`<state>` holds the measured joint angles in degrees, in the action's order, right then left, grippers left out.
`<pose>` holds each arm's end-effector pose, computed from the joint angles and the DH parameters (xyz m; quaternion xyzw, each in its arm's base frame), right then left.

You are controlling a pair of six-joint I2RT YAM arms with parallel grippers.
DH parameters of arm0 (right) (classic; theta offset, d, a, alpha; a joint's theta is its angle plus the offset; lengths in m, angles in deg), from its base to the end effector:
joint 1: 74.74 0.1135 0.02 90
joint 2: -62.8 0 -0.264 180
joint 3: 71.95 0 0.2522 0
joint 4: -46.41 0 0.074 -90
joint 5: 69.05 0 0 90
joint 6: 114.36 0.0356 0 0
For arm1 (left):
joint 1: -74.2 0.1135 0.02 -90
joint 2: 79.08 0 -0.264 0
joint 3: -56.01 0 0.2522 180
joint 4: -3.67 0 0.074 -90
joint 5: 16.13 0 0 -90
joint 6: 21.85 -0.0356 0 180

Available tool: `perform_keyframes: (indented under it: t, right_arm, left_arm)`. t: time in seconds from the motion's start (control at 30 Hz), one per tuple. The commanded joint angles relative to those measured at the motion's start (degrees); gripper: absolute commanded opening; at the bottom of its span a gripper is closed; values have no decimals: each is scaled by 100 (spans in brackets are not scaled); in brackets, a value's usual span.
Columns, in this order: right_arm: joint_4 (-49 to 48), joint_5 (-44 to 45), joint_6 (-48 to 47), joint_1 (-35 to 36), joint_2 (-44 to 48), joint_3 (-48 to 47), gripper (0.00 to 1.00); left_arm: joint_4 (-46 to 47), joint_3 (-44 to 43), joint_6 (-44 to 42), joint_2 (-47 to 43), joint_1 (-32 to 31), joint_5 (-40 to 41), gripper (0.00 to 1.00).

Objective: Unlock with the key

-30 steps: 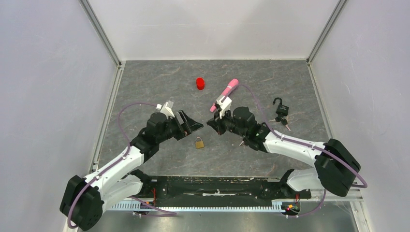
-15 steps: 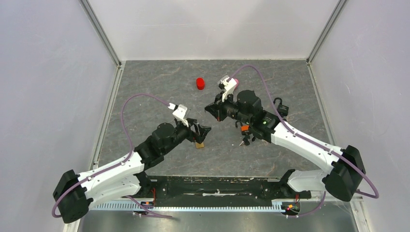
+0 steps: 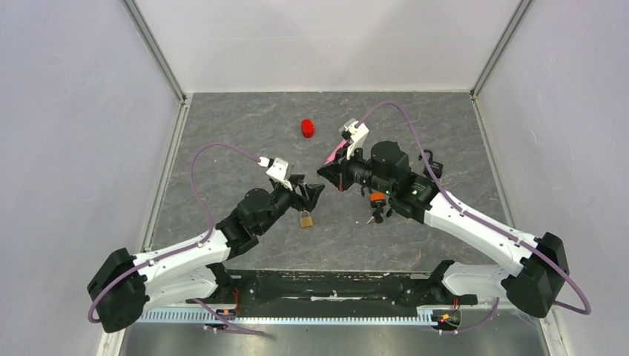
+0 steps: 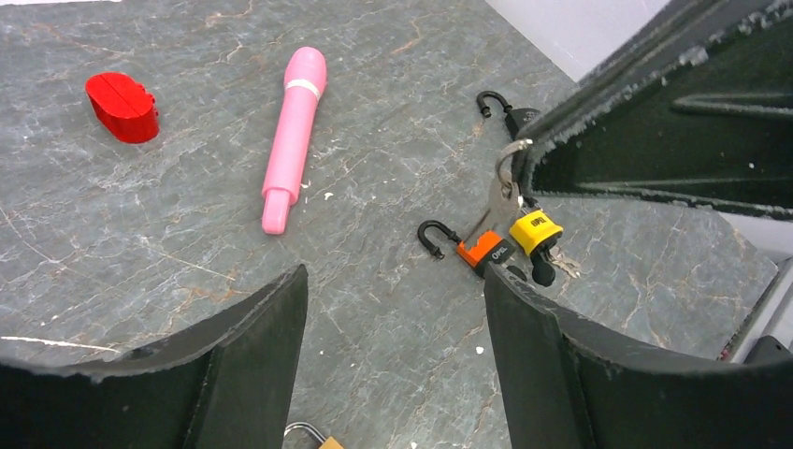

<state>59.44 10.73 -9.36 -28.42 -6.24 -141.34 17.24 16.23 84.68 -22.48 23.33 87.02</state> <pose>0.1917 0.2099 0.3376 -0.2635 0.7339 0.3771 0.4998 0.1480 -0.1691 0.2548 0.1380 0.7131 -0.3093 0.6138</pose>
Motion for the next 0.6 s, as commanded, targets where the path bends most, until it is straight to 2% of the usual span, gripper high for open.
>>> perform_keyframes:
  t: [0.0,0.33,0.47,0.57]
  right_arm:
    - [7,-123,90,5,238,111,0]
    - [56,-149,208,-1,429,303,0]
    - [61,-164,235,-1,491,373,0]
    - [57,-119,195,-1,562,446,0]
  left_arm:
    - [802,-7,15,135,-19,-136,71]
    - [1394,-87,-97,530,-19,-576,42]
    - [1459,-78,-166,553,-20,-652,25]
    - [1417,-90,-261,482,-19,-800,8]
